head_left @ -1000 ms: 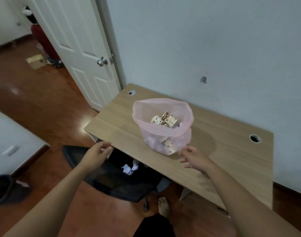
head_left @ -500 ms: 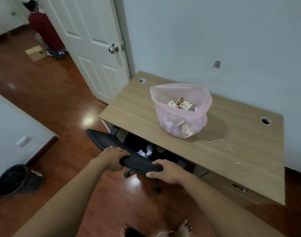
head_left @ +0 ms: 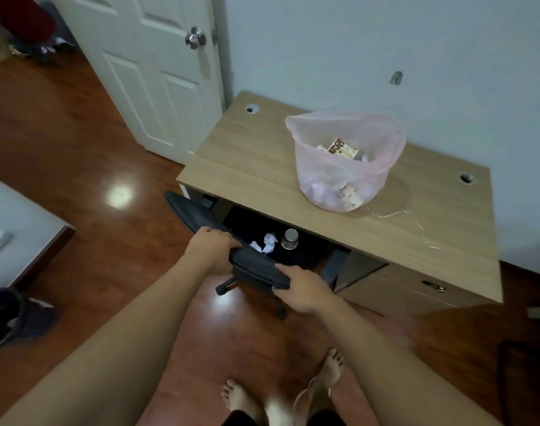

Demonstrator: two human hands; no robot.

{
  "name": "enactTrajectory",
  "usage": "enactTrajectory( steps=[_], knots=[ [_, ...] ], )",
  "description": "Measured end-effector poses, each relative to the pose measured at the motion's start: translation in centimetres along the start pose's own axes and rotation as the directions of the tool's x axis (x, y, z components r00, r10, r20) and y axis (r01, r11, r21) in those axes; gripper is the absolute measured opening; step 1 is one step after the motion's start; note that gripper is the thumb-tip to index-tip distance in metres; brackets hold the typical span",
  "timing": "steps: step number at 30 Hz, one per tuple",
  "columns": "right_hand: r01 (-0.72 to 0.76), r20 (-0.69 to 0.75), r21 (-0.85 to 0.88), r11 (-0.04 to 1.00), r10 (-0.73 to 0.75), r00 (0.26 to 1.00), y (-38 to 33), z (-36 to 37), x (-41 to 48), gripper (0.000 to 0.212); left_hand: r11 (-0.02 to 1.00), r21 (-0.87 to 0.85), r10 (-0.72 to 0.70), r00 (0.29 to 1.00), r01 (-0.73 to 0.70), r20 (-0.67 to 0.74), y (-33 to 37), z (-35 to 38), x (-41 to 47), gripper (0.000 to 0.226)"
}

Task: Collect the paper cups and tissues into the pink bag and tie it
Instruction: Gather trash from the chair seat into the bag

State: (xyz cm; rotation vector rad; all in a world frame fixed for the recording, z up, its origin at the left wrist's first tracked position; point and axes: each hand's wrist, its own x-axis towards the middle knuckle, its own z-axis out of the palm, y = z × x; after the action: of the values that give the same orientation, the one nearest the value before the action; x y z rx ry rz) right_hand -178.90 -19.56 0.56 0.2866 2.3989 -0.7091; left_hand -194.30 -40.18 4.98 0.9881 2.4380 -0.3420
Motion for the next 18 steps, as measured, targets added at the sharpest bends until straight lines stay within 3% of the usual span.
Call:
enactTrajectory(
  steps=[9,18],
  knots=[
    [0.046,0.16,0.15,0.988,-0.07,0.985,-6.6,6.9,-1.9,0.107,0.999,-0.022,0.028,0.999,-0.028,-0.023,-5.4,5.2,-7.5,0.062],
    [0.086,0.378,0.096,0.992,-0.116,0.918,-15.6,13.4,-3.3,0.15,1.0,-0.004,-0.011,1.0,0.011,0.007,-11.3,11.7,-15.9,0.075]
  ],
)
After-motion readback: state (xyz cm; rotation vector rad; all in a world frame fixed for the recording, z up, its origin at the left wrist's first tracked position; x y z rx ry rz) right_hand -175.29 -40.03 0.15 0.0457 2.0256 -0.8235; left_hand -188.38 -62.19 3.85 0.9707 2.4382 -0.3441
